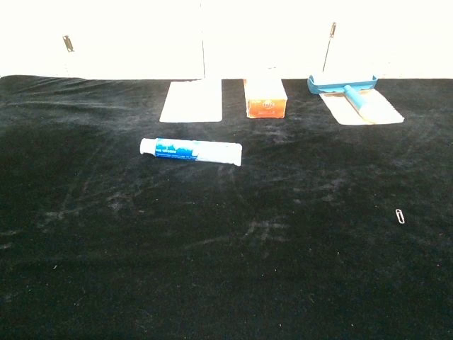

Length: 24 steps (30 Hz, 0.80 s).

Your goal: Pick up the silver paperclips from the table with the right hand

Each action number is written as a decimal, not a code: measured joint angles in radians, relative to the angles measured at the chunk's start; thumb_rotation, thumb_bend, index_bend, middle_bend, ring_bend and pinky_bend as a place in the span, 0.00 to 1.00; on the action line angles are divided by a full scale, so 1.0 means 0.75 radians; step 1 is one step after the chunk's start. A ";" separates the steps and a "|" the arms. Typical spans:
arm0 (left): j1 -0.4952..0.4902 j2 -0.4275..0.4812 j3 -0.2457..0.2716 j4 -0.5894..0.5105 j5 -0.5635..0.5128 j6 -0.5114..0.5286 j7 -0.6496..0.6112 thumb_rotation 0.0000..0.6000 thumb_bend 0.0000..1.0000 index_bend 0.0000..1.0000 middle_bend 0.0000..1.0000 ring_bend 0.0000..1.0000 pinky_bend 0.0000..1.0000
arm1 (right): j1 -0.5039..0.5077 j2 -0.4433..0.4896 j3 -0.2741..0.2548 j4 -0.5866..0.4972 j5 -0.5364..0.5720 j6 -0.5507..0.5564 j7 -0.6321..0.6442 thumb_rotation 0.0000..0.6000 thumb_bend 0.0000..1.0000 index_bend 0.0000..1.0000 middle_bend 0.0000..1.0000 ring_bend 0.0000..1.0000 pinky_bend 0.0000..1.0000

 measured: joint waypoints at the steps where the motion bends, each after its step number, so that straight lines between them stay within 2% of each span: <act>1: 0.000 0.000 0.000 0.000 0.000 0.000 0.000 1.00 0.47 0.00 0.11 0.10 0.08 | 0.000 0.014 -0.001 -0.026 0.005 -0.011 -0.008 1.00 0.38 0.02 0.00 0.00 0.00; 8: -0.004 -0.003 0.000 0.000 -0.004 -0.010 0.007 1.00 0.47 0.00 0.11 0.10 0.08 | 0.000 0.102 0.007 -0.176 0.037 -0.053 -0.050 1.00 0.34 0.00 0.00 0.00 0.00; 12: -0.005 -0.004 0.000 -0.003 -0.003 -0.009 0.012 1.00 0.47 0.00 0.11 0.10 0.08 | -0.002 0.178 0.010 -0.309 0.056 -0.076 -0.070 1.00 0.33 0.00 0.00 0.00 0.00; 20: -0.003 -0.004 0.005 -0.007 0.010 0.000 0.022 1.00 0.47 0.00 0.11 0.10 0.08 | -0.030 0.399 -0.007 -0.691 0.080 -0.093 -0.085 1.00 0.33 0.00 0.00 0.00 0.00; 24: 0.003 -0.003 0.008 -0.011 0.023 0.018 0.027 1.00 0.47 0.00 0.11 0.10 0.08 | -0.079 0.486 -0.027 -0.865 0.072 -0.042 -0.105 1.00 0.33 0.00 0.00 0.00 0.00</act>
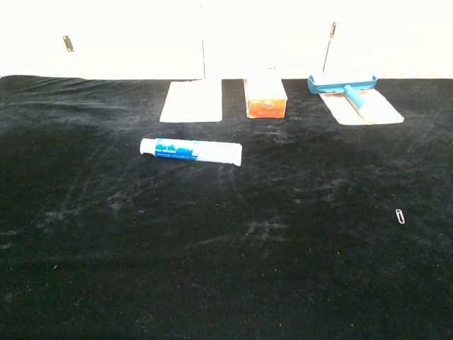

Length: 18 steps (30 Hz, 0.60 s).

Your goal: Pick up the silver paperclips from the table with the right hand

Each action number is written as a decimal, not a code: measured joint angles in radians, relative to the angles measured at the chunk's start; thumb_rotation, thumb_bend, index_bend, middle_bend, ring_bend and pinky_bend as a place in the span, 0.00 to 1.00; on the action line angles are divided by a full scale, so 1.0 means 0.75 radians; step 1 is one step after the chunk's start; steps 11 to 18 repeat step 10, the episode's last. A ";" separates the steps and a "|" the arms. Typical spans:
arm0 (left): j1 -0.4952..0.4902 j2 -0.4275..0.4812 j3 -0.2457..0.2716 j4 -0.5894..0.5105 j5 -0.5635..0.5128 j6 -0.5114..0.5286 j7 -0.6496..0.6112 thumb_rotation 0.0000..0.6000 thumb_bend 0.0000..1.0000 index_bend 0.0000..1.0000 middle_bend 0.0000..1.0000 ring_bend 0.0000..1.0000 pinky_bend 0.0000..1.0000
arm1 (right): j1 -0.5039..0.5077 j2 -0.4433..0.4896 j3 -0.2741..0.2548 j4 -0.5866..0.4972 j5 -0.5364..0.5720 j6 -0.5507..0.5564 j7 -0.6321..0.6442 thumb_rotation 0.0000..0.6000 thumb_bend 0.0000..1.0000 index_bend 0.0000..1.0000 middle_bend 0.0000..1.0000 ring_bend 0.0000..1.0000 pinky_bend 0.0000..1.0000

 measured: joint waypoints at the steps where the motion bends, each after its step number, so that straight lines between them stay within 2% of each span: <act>1: 0.002 0.000 0.001 -0.001 0.004 0.005 0.001 1.00 0.47 0.00 0.11 0.10 0.08 | -0.020 0.010 -0.006 -0.029 -0.007 0.032 -0.008 1.00 0.33 0.00 0.00 0.00 0.00; 6: 0.015 0.000 0.012 -0.008 0.039 0.038 0.010 1.00 0.47 0.00 0.11 0.10 0.08 | -0.107 0.016 -0.028 -0.048 -0.035 0.146 -0.006 1.00 0.33 0.00 0.00 0.00 0.00; 18: 0.022 0.000 0.017 -0.014 0.058 0.059 0.016 1.00 0.47 0.00 0.11 0.10 0.08 | -0.111 0.023 -0.035 -0.044 -0.058 0.133 0.034 1.00 0.32 0.00 0.00 0.00 0.00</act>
